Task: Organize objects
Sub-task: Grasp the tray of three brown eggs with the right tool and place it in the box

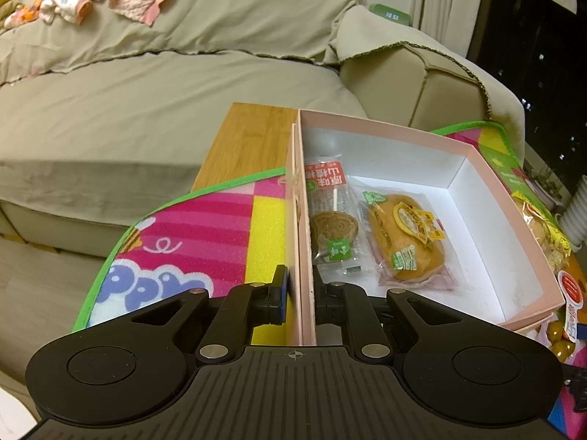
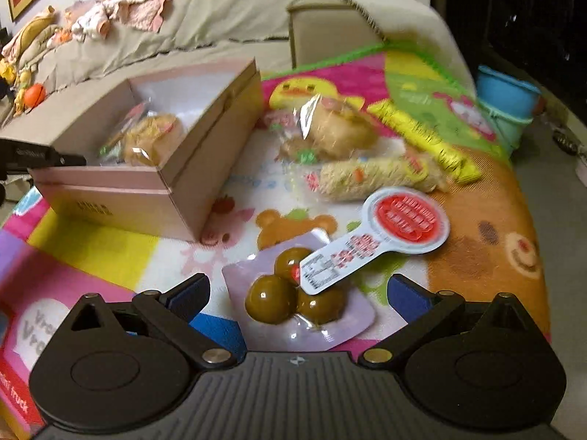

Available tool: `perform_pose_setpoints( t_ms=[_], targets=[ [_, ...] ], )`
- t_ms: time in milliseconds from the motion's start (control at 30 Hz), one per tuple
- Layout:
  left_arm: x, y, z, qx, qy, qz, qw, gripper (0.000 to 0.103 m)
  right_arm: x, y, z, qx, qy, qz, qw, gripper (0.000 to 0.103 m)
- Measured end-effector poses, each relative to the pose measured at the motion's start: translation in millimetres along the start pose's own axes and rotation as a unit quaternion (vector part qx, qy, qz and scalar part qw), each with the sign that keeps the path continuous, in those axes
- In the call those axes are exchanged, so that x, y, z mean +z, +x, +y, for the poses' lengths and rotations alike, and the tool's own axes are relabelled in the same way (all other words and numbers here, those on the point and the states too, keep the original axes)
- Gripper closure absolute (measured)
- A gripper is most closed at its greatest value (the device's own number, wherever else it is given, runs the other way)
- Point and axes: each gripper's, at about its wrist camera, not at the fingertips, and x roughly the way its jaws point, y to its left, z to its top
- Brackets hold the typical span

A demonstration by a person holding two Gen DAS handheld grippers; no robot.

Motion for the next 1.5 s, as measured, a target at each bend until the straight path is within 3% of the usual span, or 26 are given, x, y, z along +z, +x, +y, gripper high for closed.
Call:
perform_pose_setpoints(
  t_ms=[67, 233, 500, 667, 733, 1000, 1133, 1300, 1500],
  targets=[
    [0.0, 0.5, 0.0, 0.0, 0.0, -0.001, 1.0, 0.09, -2.5, -1.3, 7.0, 0.005, -0.01, 0.001, 1.0, 0.002],
    [-0.7, -0.6, 0.3, 0.0, -0.001, -0.002, 1.0, 0.09, -13.9, -14.9, 35.6, 0.065, -0.072, 0.018, 0.995, 0.006],
    [-0.1, 0.1, -1.7, 0.004, 0.003, -0.002, 1.0, 0.09, 3.4, -1.0, 33.4, 0.04, -0.001, 0.006, 0.999, 0.007],
    [-0.1, 0.1, -1.3, 0.005, 0.005, -0.006, 1.0, 0.091, 0.8, 0.9, 53.7, -0.009, -0.069, 0.0, 0.998, 0.023],
    [0.0, 0.4, -1.1, 0.003, 0.003, -0.006, 1.0, 0.091, 0.9, -5.2, 48.7, 0.002, -0.069, 0.011, 0.998, 0.029],
    [0.1, 0.5, -0.4, 0.003, 0.002, -0.006, 1.0, 0.091, -5.4, -48.8, 39.2, 0.036, -0.063, 0.036, 0.997, 0.031],
    [1.1, 0.4, -0.2, 0.002, 0.002, -0.006, 1.0, 0.09, 16.3, -85.7, 44.1, 0.056, -0.07, -0.007, 0.996, 0.031],
    [2.4, 0.4, -0.5, 0.001, 0.001, -0.006, 1.0, 0.09, 64.6, -127.3, 52.8, 0.086, -0.072, -0.094, 0.989, 0.031],
    [4.1, 1.4, -1.6, -0.001, 0.0, -0.003, 1.0, 0.09, 135.3, -132.3, 68.3, 0.124, -0.047, -0.184, 0.974, 0.028]
  ],
)
